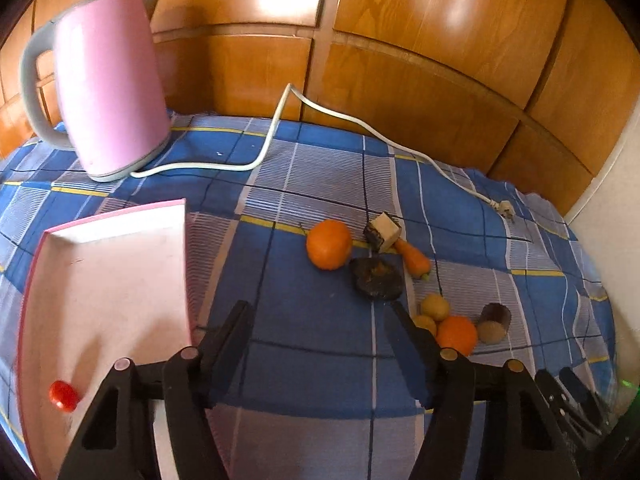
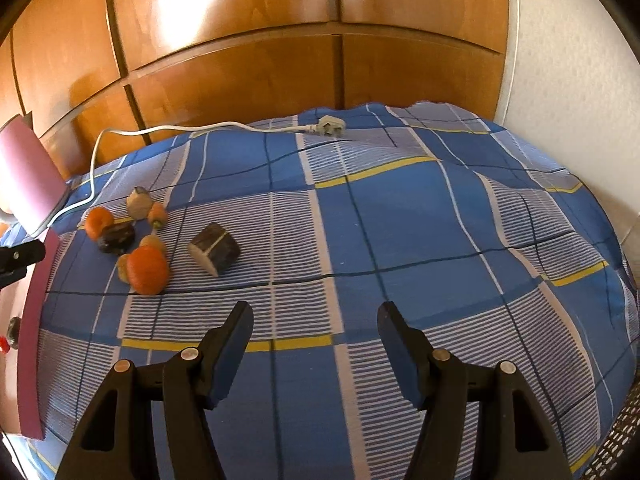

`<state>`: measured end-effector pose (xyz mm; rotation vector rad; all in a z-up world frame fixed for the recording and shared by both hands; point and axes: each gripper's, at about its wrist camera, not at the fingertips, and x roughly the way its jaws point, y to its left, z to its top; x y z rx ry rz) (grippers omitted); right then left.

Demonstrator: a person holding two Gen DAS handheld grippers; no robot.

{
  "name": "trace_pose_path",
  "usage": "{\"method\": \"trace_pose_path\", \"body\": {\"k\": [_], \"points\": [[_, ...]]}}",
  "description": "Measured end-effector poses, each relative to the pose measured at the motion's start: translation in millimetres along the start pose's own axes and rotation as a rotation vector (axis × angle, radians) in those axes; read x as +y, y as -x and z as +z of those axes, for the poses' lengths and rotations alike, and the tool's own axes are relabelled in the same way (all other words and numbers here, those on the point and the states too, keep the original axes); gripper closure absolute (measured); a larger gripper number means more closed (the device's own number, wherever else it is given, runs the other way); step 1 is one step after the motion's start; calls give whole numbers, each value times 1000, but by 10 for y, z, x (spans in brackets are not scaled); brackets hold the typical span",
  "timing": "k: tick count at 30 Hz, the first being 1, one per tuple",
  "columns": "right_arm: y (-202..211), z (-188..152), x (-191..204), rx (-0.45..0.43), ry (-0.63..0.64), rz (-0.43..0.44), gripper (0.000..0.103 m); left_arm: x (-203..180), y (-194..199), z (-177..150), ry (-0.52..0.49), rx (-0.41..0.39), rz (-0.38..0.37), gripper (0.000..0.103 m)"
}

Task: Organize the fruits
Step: 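Close the left tool on the orange and lift it, then carry the orange into the tray and open the left tool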

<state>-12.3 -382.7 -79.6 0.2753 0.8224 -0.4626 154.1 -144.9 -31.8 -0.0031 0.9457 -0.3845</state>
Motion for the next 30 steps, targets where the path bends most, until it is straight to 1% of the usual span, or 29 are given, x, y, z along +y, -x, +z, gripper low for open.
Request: {"method": "trace_pose_path", "body": {"k": [3,4,6,7,9,13,19,20,22,24,30], "points": [[-16,5,-50,2,-8,-5,38,-31,-132,80,-3,16,-10,36],[-21,7,-64,3,-11,-5,38,-38,-175,104,-3,22,-15,38],[-29,10,-86,6,-15,-6,38,-46,-280,164,0,37,-17,40],[-29,10,-91,6,-15,-7,38,-44,-324,189,5,44,-21,43],[-32,14,-101,5,-14,-10,38,-41,-418,244,18,59,-28,45],[-29,24,-140,-4,-15,-26,38,-47,-574,351,25,67,-22,46],[-51,15,-270,-8,-52,-73,38,-36,-801,454,49,82,-16,46],[-65,6,-293,-3,-59,-80,38,-37,-825,459,50,82,-17,48],[-77,-1,-328,0,-70,-88,38,-40,-901,459,51,96,-13,60],[-78,-9,-364,-2,-82,-97,38,-21,-976,443,70,109,-19,63],[-49,-17,-501,-18,-148,-138,38,24,-960,411,103,78,-49,67]]}}
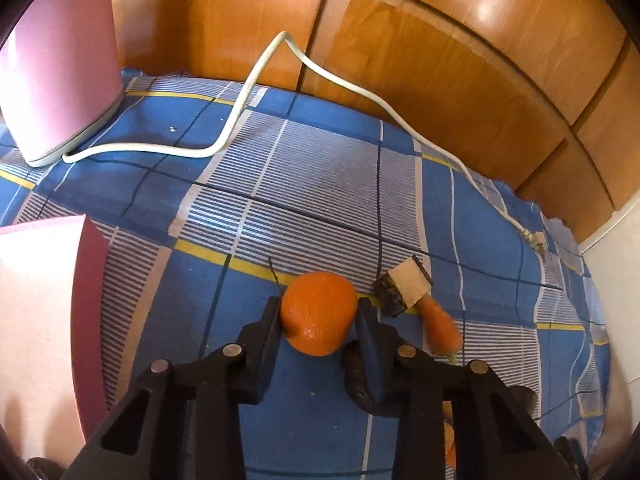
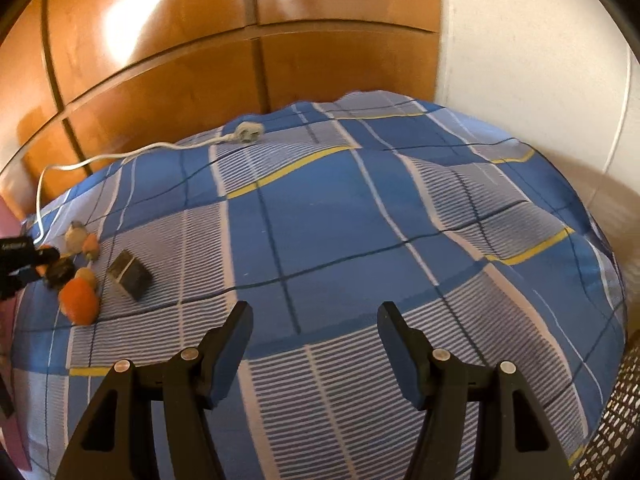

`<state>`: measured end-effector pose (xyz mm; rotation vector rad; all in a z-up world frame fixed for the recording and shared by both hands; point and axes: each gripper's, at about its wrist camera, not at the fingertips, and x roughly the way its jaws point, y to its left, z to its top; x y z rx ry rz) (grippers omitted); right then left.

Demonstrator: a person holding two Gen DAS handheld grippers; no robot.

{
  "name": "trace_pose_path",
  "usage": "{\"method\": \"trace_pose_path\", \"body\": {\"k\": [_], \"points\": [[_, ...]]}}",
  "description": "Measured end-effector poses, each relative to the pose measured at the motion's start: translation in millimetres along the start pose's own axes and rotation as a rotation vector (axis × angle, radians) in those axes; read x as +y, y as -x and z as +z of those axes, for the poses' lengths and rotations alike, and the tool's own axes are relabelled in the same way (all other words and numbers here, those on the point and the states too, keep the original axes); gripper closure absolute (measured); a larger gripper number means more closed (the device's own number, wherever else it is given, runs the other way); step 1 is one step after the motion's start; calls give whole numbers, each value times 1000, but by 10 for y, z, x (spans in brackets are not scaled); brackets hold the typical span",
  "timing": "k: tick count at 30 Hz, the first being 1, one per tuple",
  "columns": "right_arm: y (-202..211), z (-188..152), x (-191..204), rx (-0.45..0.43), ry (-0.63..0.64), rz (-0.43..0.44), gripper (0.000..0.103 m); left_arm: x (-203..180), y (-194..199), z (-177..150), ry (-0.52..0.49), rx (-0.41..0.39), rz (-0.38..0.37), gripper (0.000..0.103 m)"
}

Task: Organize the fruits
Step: 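Carry the orange into the tray and open the left tool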

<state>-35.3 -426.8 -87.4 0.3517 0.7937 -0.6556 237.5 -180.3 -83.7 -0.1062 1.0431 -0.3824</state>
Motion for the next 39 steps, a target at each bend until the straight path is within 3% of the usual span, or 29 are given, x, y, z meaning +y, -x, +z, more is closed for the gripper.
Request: {"method": "trace_pose_path", "body": {"k": [10,17,29,35,39], "points": [[-120,-60,-77,34,-44,-30,38,92,601,-164,8,-83,-4,67],[-139,-82,-75,34,-36,-38,38,503,1126,-266,85,-151,22,67],[-101,-114,-68,29,-33,-34,38,1578,1330,-388,257,-162,252,67],[-87,-144,-84,22,-27,-49,38,1763,1316,-559,299,-157,307,66],[-85,-170,-78,15,-11,-61,38,1763,1381,-662,300,-181,329,57]]}}
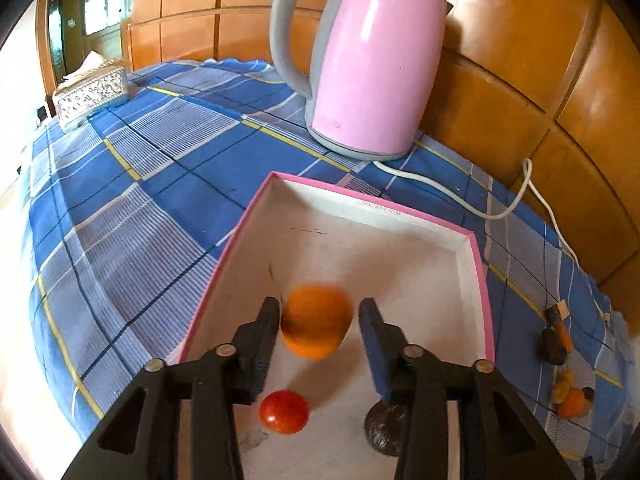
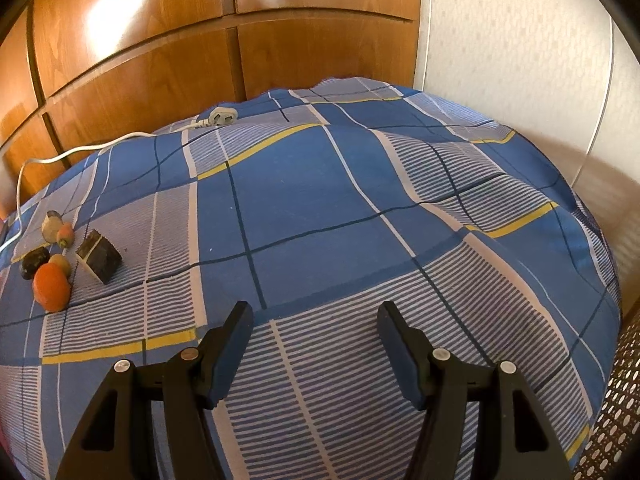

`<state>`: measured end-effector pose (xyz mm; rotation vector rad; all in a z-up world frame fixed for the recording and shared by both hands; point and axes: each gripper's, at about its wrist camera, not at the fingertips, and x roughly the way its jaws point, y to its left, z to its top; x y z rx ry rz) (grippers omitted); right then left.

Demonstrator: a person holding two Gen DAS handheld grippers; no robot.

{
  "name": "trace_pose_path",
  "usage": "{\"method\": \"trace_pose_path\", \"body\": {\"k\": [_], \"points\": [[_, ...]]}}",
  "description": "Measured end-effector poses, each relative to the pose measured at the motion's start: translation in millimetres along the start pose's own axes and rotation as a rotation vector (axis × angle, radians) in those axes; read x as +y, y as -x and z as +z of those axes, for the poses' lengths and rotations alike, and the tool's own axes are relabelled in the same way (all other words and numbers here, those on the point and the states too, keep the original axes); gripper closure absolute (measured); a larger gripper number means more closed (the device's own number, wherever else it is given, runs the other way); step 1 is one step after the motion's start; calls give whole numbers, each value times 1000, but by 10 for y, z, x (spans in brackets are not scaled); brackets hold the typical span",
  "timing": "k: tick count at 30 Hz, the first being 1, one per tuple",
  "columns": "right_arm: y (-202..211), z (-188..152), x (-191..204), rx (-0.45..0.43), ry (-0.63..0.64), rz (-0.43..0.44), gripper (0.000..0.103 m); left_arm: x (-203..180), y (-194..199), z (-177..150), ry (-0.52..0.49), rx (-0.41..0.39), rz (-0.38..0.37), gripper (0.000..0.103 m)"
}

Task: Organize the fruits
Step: 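Carry the orange into the tray and open the left tool, then withdraw the left tool from the tray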

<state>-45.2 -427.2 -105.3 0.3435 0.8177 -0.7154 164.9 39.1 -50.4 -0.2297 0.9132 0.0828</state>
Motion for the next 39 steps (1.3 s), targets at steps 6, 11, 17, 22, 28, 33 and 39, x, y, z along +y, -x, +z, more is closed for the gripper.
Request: {"method": "trace_pose_path", "body": {"k": [6,11,17,22,28,33,39], "points": [[-14,-13,29,-11,18,-22,34,51,261,-109,-11,-52,-26,48],[-15,-17,32,-14,22,-28,33,75,491,-205,-27,-86,-51,43],[-22,-23,39,-19,25,-29,32,153,713,-372,-38,-102,-67,38],[-19,-28,37,-21,26,-24,31,234,795,-525,-33,-93,-65,35],[-18,-31,44,-23,27,-22,29,309,858,-677,-36,-86,-57,33],[-18,-31,45,-23,27,-22,29,384,911,-778,-25,-85,-44,28],[-18,-33,46,-23,27,-21,28,473,969,-924,-25,-87,-26,24]]}}
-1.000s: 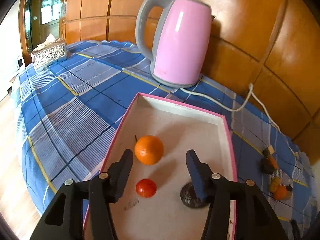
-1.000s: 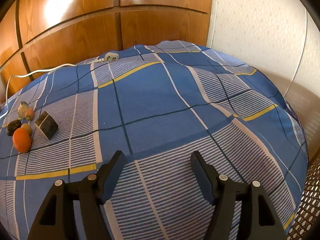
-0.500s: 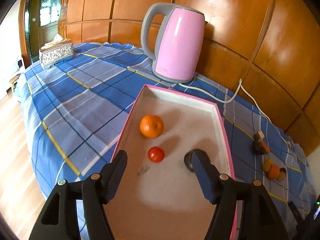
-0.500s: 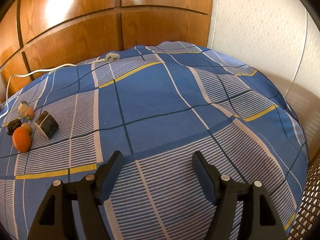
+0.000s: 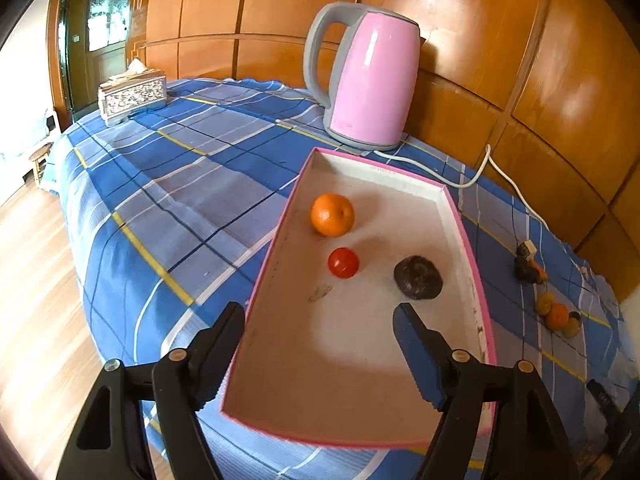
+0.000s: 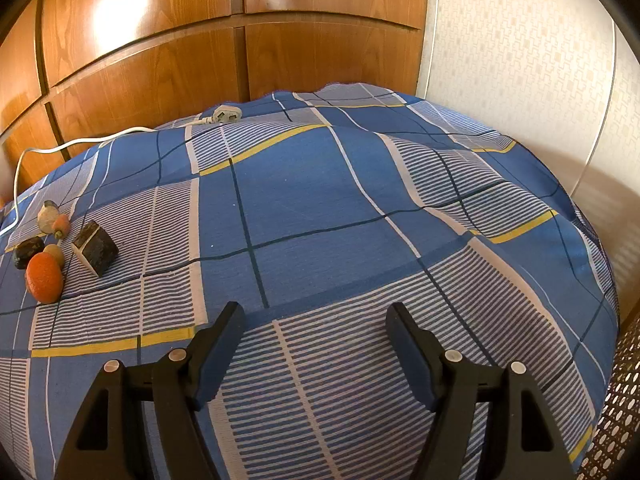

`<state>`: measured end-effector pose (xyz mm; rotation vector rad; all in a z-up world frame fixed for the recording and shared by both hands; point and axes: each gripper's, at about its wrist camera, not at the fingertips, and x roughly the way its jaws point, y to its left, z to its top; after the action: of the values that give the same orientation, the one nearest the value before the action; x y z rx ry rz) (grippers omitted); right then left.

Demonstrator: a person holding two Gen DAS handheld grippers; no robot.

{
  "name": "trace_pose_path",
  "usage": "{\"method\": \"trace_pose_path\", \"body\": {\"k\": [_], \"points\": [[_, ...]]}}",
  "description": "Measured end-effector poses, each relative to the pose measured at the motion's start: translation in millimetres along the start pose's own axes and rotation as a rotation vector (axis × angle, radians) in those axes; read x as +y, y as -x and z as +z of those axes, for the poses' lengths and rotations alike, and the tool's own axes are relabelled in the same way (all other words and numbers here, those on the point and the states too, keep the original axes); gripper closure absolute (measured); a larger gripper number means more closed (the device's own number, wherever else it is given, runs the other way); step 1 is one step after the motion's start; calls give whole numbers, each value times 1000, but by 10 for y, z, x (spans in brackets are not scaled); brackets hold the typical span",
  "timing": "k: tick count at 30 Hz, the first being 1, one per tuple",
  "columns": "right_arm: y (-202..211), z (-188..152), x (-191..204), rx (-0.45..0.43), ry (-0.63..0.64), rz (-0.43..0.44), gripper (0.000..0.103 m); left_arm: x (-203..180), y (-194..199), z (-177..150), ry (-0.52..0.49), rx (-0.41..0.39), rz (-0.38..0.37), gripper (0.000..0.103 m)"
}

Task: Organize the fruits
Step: 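Withdraw the left tool from the tray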

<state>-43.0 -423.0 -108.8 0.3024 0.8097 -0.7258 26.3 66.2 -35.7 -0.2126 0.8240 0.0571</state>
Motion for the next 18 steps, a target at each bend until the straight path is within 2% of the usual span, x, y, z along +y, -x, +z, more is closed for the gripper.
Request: {"method": "trace_pose_path", "body": {"k": [6,18], "points": [[-6,4,10,3,6,4,27,103,36,-144,21,1,16,15],[-24,46,31,31,25,1,27,191,15,-224,39,17,19,14]]}}
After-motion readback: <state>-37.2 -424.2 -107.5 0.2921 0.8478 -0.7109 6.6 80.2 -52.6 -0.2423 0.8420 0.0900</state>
